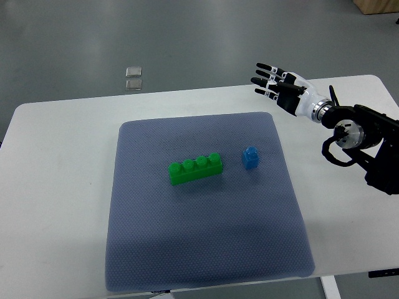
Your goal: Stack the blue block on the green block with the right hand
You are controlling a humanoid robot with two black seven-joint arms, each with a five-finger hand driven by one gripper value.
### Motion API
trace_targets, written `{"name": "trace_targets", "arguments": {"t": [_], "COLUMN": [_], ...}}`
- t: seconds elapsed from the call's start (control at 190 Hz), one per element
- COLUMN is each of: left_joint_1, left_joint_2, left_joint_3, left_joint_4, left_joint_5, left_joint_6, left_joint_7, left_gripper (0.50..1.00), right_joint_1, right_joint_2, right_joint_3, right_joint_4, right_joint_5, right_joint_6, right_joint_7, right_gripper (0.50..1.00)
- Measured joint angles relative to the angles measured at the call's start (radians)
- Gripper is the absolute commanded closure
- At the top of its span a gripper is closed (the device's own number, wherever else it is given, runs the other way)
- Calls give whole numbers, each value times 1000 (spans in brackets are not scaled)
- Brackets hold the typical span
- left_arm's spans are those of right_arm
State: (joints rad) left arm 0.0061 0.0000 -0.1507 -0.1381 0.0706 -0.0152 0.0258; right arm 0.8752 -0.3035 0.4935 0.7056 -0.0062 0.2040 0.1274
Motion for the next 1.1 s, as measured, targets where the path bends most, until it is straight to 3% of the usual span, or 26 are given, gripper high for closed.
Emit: {"name": "trace_targets", "arguments": {"t": [0.49, 1.102], "left_joint_1": [-1, -2], "left_joint_2": [0, 0], "left_joint_3": [0, -1], "left_joint_4": [12, 7], "left_joint_5": [0, 0], "left_joint_6": [5, 6], "left_joint_7": [-3, -3], "left_gripper": [500, 500], "right_joint_1": [1, 21], "right_joint_2": [-14, -73], "right_joint_3": [-8, -5], "right_joint_4": [2, 0], "right_joint_5": [-13, -216], "right_joint_6": [0, 8], "right_joint_7": [8, 52], "right_gripper": [576, 579]}}
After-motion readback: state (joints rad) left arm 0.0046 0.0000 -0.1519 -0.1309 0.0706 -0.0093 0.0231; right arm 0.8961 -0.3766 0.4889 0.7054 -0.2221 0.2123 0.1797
